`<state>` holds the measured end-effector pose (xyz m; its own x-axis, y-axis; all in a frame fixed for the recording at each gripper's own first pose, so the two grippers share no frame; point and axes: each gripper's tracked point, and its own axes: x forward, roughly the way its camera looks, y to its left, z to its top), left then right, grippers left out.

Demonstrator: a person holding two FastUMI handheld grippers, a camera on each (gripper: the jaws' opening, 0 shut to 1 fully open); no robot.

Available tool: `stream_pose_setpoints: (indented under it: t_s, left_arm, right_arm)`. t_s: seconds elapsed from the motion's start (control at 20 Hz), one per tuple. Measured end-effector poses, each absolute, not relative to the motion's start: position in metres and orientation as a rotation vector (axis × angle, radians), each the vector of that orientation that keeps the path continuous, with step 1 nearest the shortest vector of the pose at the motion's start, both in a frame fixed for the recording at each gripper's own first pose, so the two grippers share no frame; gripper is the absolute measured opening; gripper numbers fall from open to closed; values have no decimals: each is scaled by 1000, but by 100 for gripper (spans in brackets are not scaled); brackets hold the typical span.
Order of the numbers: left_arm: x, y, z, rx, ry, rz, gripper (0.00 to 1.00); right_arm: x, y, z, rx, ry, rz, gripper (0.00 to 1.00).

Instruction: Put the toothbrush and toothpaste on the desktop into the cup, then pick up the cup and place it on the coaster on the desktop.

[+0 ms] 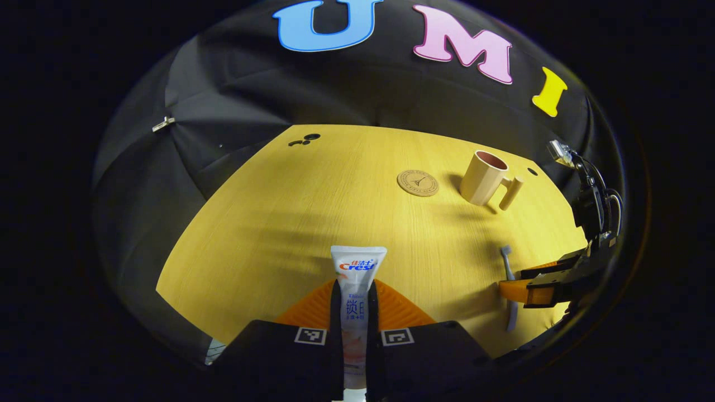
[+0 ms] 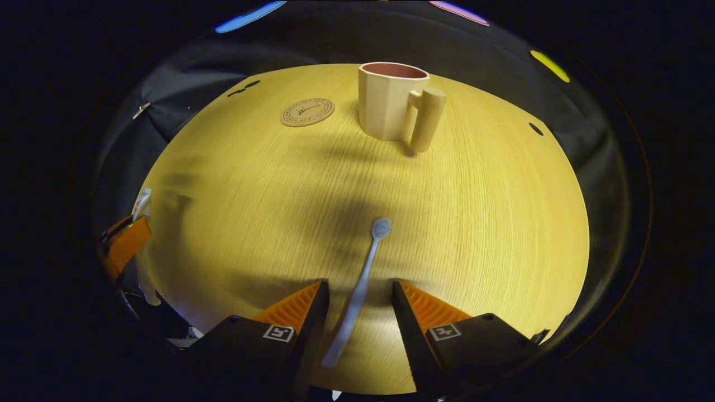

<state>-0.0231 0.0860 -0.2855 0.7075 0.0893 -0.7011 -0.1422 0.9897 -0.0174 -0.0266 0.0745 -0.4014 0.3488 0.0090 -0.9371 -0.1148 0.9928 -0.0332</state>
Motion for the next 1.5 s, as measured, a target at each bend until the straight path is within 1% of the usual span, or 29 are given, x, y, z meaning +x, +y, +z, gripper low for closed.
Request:
stream_pose_setpoints:
  t_s: [0.05,0.1,0.15,0.25,0.3,0.35,0.4,0.45,0.5,0.55,0.6,0.8,0.85,1.0,1.1,1.2,1.4,1.5]
  left_arm:
    - [-24,89,-286,-74,774,138,21]
    - [-25,91,-286,-79,774,146,21]
    - [-25,93,-286,-85,773,153,21]
    - [-26,96,-284,-91,770,165,22]
    - [-26,97,-283,-91,768,169,21]
    - [-25,98,-281,-91,763,173,21]
    - [-25,99,-278,-93,757,180,21]
    - [-24,98,-275,-100,747,182,21]
    - [-20,96,-269,-110,732,179,21]
    - [-17,94,-263,-120,712,175,21]
    - [-11,91,-255,-128,689,166,21]
    - [24,66,-210,-165,567,94,21]
    - [37,56,-194,-188,525,72,19]
    - [83,15,-148,-270,394,-16,19]
    - [120,-14,-115,-310,295,-82,19]
    - [154,-38,-89,-320,217,-127,19]
    - [219,-88,-69,-381,103,-205,19]
    - [246,-112,-71,-404,46,-246,19]
  right_arm:
    - [-28,76,-401,-95,1220,75,64]
    - [-28,77,-401,-92,1226,74,60]
    - [-28,77,-400,-91,1231,70,53]
    - [-28,76,-399,-70,1237,51,32]
    - [-28,76,-401,-51,1248,43,14]
    - [-28,76,-400,-44,1247,54,17]
    - [-28,76,-400,-31,1244,64,11]
    - [-28,77,-399,-10,1235,78,9]
    - [-27,79,-398,35,1225,84,9]
    - [-27,85,-395,93,1206,105,5]
    - [-25,87,-388,130,1174,113,6]
    - [9,81,-330,227,920,153,5]
    - [18,75,-310,238,848,157,6]
    - [44,56,-250,261,641,159,5]
    - [48,46,-216,267,533,167,5]
    - [48,41,-196,266,473,175,5]
    - [47,19,-179,226,402,144,5]
    - [47,16,-176,232,381,127,5]
